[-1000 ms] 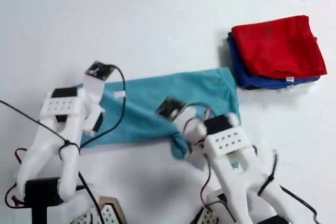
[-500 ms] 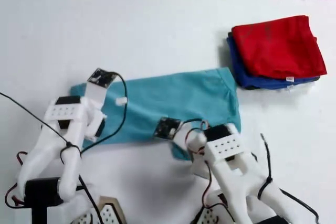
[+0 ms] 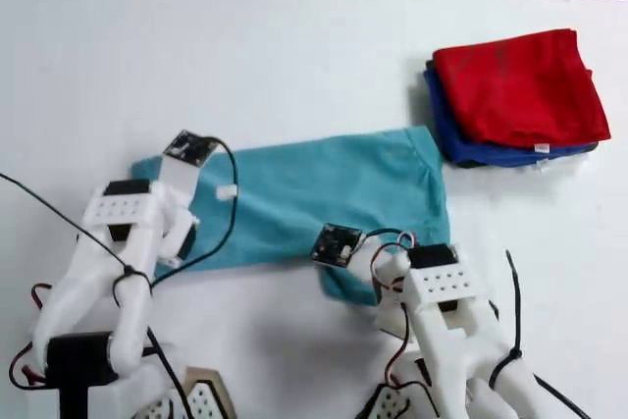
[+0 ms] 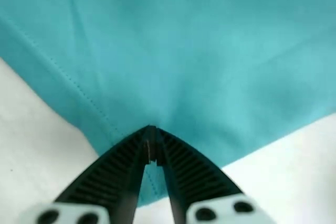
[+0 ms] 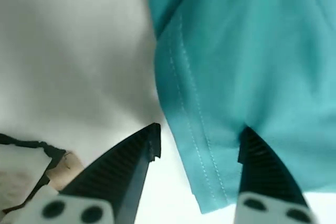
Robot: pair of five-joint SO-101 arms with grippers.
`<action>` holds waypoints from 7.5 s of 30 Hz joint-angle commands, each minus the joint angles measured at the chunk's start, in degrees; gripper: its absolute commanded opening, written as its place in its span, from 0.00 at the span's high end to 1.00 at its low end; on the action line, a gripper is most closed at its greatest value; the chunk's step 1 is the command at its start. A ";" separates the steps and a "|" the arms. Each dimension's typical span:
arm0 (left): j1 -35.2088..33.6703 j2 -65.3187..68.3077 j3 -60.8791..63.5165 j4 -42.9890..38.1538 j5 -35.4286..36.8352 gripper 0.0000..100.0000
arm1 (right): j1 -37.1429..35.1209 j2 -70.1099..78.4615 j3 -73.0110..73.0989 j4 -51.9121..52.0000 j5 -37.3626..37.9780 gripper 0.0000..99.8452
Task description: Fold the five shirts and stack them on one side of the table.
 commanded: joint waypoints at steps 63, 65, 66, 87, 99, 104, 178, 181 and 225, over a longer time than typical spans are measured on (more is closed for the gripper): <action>0.44 -0.62 -0.22 2.29 0.18 0.97 | -14.02 31.78 -15.56 0.75 -5.19 0.76; 0.44 -0.62 -0.22 2.29 0.18 0.97 | -13.23 33.36 -17.14 1.89 -4.92 0.82; 0.44 -0.62 -0.22 2.29 0.18 0.97 | -12.88 33.80 -17.85 2.24 -4.84 0.87; 0.44 6.24 1.19 -0.09 -3.34 0.97 | -7.34 33.98 -45.10 21.14 -2.99 0.98; -2.64 20.13 -8.84 4.92 -2.55 0.97 | -3.03 34.77 -65.14 25.71 0.62 0.98; -2.64 20.13 -8.84 4.92 -2.55 0.97 | -1.98 41.54 -73.05 23.69 0.35 0.98; -2.81 20.40 -8.84 4.92 -2.29 0.97 | -1.27 53.05 -88.88 20.00 -31.47 0.98; -2.90 20.40 -8.84 4.92 -2.29 0.97 | 1.01 51.74 -87.91 26.86 -25.41 0.98; -2.90 20.31 -8.84 4.92 -2.29 0.97 | -21.32 46.29 -58.90 4.18 -28.22 0.98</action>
